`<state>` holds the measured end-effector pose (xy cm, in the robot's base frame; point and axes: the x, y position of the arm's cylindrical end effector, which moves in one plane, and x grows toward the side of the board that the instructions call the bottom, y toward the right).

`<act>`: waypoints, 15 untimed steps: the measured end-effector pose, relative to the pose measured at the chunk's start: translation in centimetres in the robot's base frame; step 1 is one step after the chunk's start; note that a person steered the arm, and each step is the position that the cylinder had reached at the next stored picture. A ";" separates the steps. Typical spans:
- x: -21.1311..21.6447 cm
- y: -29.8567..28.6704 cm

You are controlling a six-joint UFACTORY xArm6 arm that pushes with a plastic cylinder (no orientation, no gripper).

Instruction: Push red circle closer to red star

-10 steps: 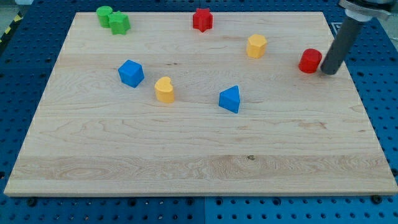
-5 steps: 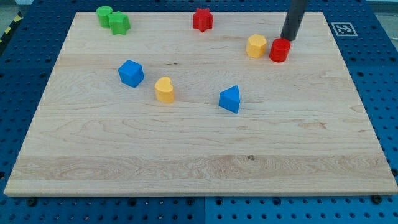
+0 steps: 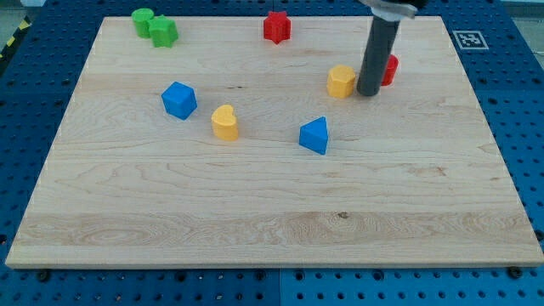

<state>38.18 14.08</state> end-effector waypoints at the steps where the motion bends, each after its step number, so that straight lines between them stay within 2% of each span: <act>1: 0.7 0.4; 2: -2.7 0.9; 4: -3.6 3.5; 5: -3.5 7.3; 6: -4.3 8.5; 8: -5.8 7.3; 9: -8.4 6.3; 15: -8.6 -2.9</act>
<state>29.55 11.20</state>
